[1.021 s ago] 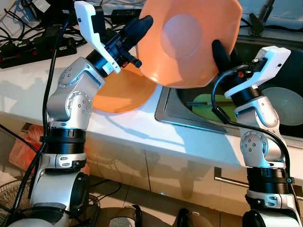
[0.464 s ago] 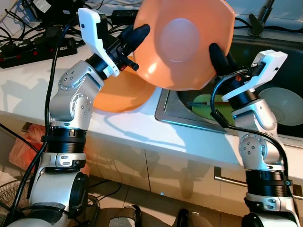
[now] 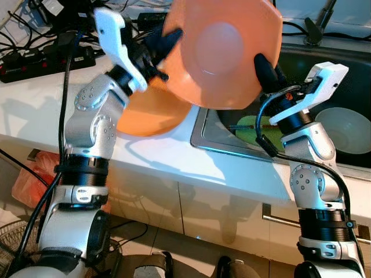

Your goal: Kitchen organization

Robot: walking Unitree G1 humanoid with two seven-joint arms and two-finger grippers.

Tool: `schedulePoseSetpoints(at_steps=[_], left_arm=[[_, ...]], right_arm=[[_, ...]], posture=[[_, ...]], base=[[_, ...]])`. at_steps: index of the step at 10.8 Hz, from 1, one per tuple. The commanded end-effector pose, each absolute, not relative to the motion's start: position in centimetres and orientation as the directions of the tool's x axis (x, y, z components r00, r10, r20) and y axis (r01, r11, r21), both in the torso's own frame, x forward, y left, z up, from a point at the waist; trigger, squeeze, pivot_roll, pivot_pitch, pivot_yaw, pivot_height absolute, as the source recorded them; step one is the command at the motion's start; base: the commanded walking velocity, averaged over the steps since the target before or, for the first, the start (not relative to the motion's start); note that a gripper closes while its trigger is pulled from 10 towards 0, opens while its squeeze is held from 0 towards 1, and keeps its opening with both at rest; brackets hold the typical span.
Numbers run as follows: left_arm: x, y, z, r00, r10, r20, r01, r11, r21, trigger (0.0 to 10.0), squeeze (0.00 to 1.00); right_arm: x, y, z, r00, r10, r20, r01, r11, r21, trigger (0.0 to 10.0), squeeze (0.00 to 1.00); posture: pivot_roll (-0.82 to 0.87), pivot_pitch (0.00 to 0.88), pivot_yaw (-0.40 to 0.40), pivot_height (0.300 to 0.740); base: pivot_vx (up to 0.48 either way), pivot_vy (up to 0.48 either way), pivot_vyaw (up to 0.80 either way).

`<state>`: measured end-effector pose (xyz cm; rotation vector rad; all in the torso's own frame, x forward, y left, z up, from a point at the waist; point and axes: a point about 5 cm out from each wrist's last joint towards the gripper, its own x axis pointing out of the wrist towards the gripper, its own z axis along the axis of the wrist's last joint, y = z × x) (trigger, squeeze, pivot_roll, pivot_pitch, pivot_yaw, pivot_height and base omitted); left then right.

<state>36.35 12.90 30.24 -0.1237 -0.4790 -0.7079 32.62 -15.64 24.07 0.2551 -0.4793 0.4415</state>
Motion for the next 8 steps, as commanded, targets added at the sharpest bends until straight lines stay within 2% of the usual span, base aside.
schedulePoseSetpoints(at_steps=[1, 2, 3, 6, 7, 8], left_arm=[[36.4, 13.4, 30.9, 0.672, -0.557, 0.488, 0.61, 0.79, 0.061, 10.0, 0.0], [36.8, 14.1, 31.0, 0.704, -0.507, 0.498, 0.569, 0.821, 0.031, 10.0, 0.0], [36.7, 14.0, 30.7, 0.695, -0.524, 0.493, 0.591, 0.806, 0.024, 10.0, 1.0], [36.4, 14.0, 30.6, 0.692, -0.519, 0.502, 0.59, 0.807, 0.022, 10.0, 1.0], [36.3, 14.0, 30.6, 0.695, -0.506, 0.511, 0.577, 0.816, 0.023, 10.0, 1.0], [36.2, 13.8, 30.3, 0.704, -0.5, 0.504, 0.56, 0.828, 0.039, 10.0, 0.0]], right_arm=[[32.6, -15.9, 24.5, 0.796, 0.332, 0.506, -0.454, 0.88, 0.138, 0.0, 0.0], [32.7, -16.2, 24.5, 0.802, 0.319, 0.505, -0.442, 0.886, 0.142, 0.0, 0.0], [32.7, -16.3, 24.5, 0.805, 0.311, 0.505, -0.435, 0.888, 0.146, 0.0, 0.0], [33.1, -16.9, 24.5, 0.827, 0.254, 0.502, -0.385, 0.906, 0.175, 0.0, 0.0], [33.4, -17.7, 24.7, 0.846, 0.182, 0.501, -0.324, 0.922, 0.212, 0.0, 0.0], [33.6, -18.6, 24.7, 0.86, 0.109, 0.499, -0.262, 0.933, 0.247, 0.0, 0.0]], posture=[[0.12, 0.16, 0.042, 0.74], [0.13, 0.161, 0.042, 0.74], [0.13, 0.163, 0.042, 0.74], [0.13, 0.162, 0.04, 0.74], [0.13, 0.163, 0.038, 0.74], [0.13, 0.163, 0.037, 0.74]], base=[[0.0, 0.0, 0.0], [0.0, 0.0, 0.0], [0.0, 0.0, 0.0], [0.0, 0.0, 0.0], [0.0, 0.0, 0.0], [0.0, 0.0, 0.0]])
